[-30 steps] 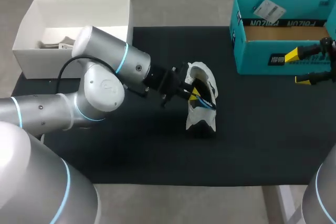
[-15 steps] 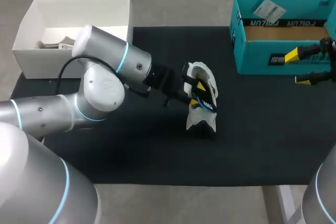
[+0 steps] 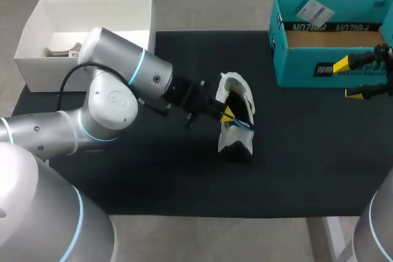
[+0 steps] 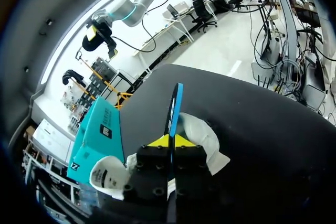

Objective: Take the shoe out of the shoebox, open the shoe tongue, remove and reinsert the insole, then place the shoe into the shoebox

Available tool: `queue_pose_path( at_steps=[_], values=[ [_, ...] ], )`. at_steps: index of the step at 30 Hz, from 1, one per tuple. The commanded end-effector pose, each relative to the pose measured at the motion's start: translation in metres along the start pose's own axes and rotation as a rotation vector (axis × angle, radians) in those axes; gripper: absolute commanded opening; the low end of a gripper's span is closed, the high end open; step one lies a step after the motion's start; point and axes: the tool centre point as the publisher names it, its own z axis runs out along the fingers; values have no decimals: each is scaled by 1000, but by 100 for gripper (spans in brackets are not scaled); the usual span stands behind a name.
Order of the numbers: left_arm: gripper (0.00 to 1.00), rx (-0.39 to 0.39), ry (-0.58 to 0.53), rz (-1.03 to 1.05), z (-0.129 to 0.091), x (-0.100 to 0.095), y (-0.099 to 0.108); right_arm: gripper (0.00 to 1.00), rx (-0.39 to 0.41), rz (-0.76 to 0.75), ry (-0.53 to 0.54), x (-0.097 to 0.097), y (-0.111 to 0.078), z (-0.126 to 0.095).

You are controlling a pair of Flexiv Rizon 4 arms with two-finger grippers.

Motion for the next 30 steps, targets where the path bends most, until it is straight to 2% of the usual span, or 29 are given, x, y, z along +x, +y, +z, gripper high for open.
queue_pose_path(
  at_steps=[1, 8, 12, 13, 22, 30],
  values=[
    [0, -24, 12, 5, 7, -4, 9, 100, -1, 1, -3, 0, -1, 0],
    [0, -82, 6, 27, 11, -7, 25, 100, -1, 1, -3, 0, -1, 0],
    [0, -66, 10, 27, 10, -6, 20, 100, -1, 1, -3, 0, -1, 0],
    [0, -84, 0, 52, 9, -7, 20, 100, -1, 1, -3, 0, -1, 0],
    [0, -141, -43, 51, 5, -12, 39, 100, -1, 1, -3, 0, -1, 0],
    [0, -162, -76, 42, 6, -17, 51, 100, -1, 1, -3, 0, -1, 0]
  ],
)
